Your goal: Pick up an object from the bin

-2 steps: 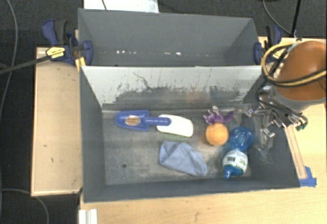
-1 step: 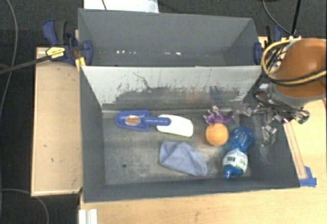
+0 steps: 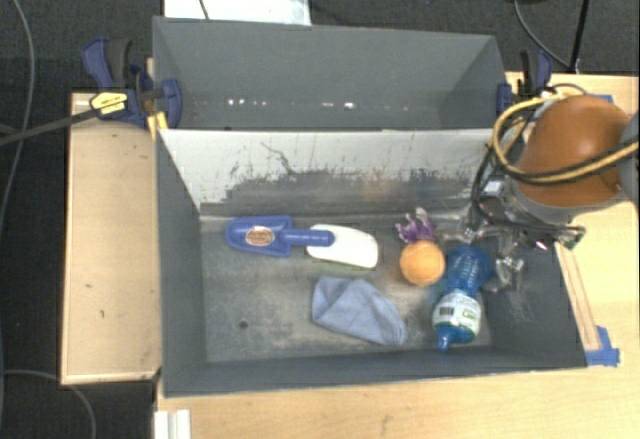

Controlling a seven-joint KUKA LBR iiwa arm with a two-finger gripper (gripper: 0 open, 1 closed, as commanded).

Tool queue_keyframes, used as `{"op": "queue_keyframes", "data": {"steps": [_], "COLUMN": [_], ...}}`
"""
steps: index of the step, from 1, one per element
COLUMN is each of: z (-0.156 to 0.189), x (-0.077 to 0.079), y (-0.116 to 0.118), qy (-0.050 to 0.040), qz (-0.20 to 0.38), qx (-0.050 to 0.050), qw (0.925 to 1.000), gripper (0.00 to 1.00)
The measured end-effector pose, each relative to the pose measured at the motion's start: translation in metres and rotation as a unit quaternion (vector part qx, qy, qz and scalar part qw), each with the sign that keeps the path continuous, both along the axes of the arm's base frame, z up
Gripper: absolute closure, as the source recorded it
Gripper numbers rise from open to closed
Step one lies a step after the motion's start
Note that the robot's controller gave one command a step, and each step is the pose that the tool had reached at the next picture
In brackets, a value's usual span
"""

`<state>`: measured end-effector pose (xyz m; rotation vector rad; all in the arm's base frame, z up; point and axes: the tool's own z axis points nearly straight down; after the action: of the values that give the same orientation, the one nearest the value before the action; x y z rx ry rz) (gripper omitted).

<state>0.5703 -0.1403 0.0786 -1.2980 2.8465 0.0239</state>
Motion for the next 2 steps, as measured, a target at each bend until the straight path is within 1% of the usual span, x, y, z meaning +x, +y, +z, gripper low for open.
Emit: {"op": "queue_keyframes", "data": {"steps": [1,2], "z": [-0.0178,-0.017], "x": [0.0018,0.002], "y": [0.0066,0.0069], "qy": [-0.002,-0.003], "qz": [0.056,0.064], "qx": [0.003,0.003], "qw": [0.9984,0.9979], "gripper": [1.0,1.0]}}
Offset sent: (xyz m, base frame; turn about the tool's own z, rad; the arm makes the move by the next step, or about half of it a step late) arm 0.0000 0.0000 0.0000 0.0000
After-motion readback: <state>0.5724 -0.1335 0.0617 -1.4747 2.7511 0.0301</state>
